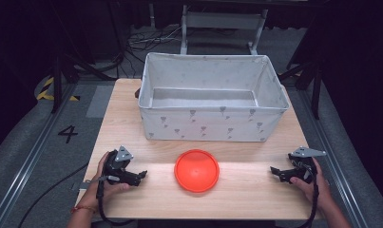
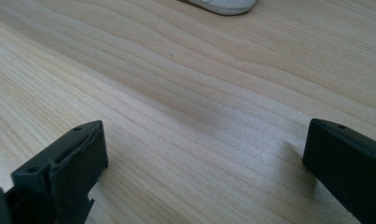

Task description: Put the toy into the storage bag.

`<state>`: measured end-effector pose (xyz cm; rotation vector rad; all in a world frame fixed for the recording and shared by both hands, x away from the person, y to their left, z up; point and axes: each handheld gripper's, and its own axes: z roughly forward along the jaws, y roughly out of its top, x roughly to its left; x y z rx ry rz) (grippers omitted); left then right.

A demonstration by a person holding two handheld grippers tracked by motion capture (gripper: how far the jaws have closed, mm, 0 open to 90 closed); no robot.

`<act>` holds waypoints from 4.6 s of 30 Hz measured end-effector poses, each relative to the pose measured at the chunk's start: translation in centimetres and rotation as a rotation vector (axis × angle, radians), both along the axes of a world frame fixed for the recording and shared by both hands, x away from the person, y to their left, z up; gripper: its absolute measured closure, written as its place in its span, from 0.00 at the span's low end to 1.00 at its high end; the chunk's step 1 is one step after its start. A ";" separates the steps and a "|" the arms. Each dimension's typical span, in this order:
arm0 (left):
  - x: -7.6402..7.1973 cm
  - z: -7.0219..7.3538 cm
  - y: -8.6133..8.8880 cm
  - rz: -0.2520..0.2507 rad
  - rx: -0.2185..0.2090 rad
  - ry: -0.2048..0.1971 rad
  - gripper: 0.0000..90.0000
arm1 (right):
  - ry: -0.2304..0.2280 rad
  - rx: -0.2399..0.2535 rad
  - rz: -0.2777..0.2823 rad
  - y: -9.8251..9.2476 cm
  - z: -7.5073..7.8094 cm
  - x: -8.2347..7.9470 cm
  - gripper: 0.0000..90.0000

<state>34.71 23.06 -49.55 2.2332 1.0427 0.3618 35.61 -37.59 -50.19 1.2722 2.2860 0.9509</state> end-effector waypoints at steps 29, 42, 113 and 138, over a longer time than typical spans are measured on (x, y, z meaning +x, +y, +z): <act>-0.1 0.0 0.0 -0.003 0.002 -0.001 0.01 | 0.032 0.007 0.161 1.9 2.3 -0.2 0.21; -0.1 0.0 0.0 0.000 0.006 -0.008 0.01 | 0.065 -0.069 0.356 9.6 5.5 0.3 0.25; 0.0 0.0 0.0 -0.001 -0.003 0.001 0.00 | 0.153 -0.112 0.622 24.6 8.3 4.0 0.84; 0.0 0.0 0.0 -0.001 0.005 -0.008 0.00 | 0.035 -0.295 0.723 21.2 15.3 0.3 0.92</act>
